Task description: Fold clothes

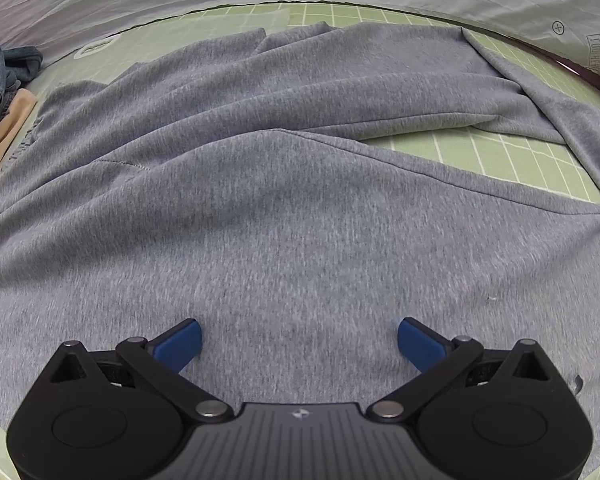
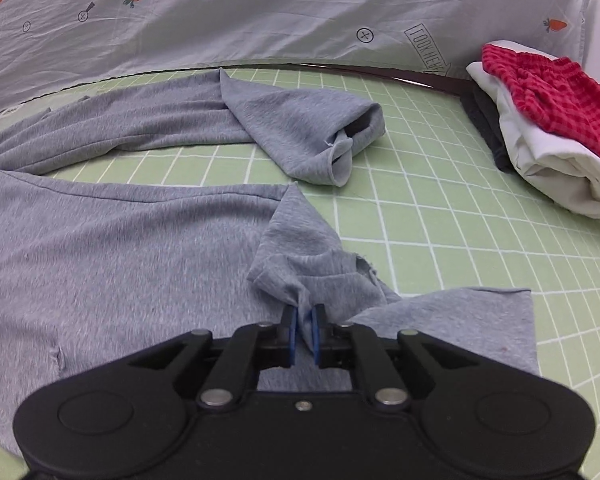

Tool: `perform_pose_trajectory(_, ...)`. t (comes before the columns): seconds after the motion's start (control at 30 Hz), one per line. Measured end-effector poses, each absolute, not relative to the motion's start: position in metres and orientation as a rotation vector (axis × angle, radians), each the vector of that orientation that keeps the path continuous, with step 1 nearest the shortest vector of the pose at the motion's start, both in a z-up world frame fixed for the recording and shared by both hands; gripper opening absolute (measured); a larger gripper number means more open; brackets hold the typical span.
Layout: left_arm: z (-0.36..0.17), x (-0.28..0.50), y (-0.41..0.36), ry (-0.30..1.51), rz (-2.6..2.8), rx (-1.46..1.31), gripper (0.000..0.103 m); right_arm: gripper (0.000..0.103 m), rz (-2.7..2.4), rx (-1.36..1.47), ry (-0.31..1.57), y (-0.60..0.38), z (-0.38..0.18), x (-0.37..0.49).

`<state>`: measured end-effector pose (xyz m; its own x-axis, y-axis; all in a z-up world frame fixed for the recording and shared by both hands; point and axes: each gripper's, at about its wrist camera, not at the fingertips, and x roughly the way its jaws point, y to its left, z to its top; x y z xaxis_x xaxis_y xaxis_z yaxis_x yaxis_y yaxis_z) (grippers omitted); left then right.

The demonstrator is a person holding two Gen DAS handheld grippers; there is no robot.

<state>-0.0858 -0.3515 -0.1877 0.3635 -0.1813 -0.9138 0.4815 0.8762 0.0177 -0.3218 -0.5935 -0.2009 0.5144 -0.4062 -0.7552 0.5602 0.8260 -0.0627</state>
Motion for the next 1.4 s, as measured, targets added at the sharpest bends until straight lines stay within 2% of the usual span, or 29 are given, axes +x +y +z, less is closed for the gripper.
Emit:
perform_pose_trajectory(0.03,-0.188,-0.085,-0.352,1.124,-0.44,0.308,0.103,0.01,-0.596,0.221,0.834,-0.596,-0.197,-0.326)
perform_pose_trajectory(0.17,-0.188,-0.086,-0.351,1.109,-0.448,0.308,0.103,0.023,-0.641,0.312,0.765,-0.605,-0.184,-0.341)
perform_pose_trajectory(0.3,-0.188,-0.088,-0.35,1.099,-0.447,0.303,0.103,0.025,-0.71,0.428,0.669,-0.63,-0.172,-0.355)
perform_pose_trajectory(0.57,-0.188,-0.088,-0.35,1.099,-0.438,0.296,0.103,0.026,-0.637,0.486,0.761,-0.658,-0.196,-0.335)
perform_pose_trajectory(0.67,-0.188,-0.089,-0.35,1.097,-0.432,0.291,0.103,0.039,-0.605,0.441,0.803,-0.651,-0.204,-0.325)
perform_pose_trajectory(0.73,-0.188,-0.089,-0.349,1.096,-0.431,0.289,0.103,0.032,-0.591,0.403,0.83,-0.648,-0.208,-0.32)
perform_pose_trajectory(0.8,-0.188,-0.089,-0.35,1.095,-0.429,0.288,0.103,0.008,-0.557,0.371,0.829,-0.645,-0.206,-0.318)
perform_pose_trajectory(1.03,-0.189,-0.088,-0.351,1.09,-0.397,0.265,0.103,0.007,-0.632,0.222,0.77,-0.663,-0.181,-0.313)
perform_pose_trajectory(1.27,-0.188,-0.088,-0.354,1.085,-0.344,0.228,0.103,0.005,-0.777,0.188,0.7,-0.747,-0.159,-0.302)
perform_pose_trajectory(1.33,-0.188,-0.088,-0.355,1.085,-0.327,0.217,0.103,0.007,-0.757,0.231,0.741,-0.77,-0.163,-0.298)
perform_pose_trajectory(1.37,-0.188,-0.088,-0.356,1.085,-0.317,0.211,0.103,0.019,-0.752,0.248,0.756,-0.779,-0.165,-0.298)
perform_pose_trajectory(1.4,-0.188,-0.088,-0.356,1.085,-0.308,0.206,0.103,0.036,-0.764,0.246,0.748,-0.783,-0.165,-0.304)
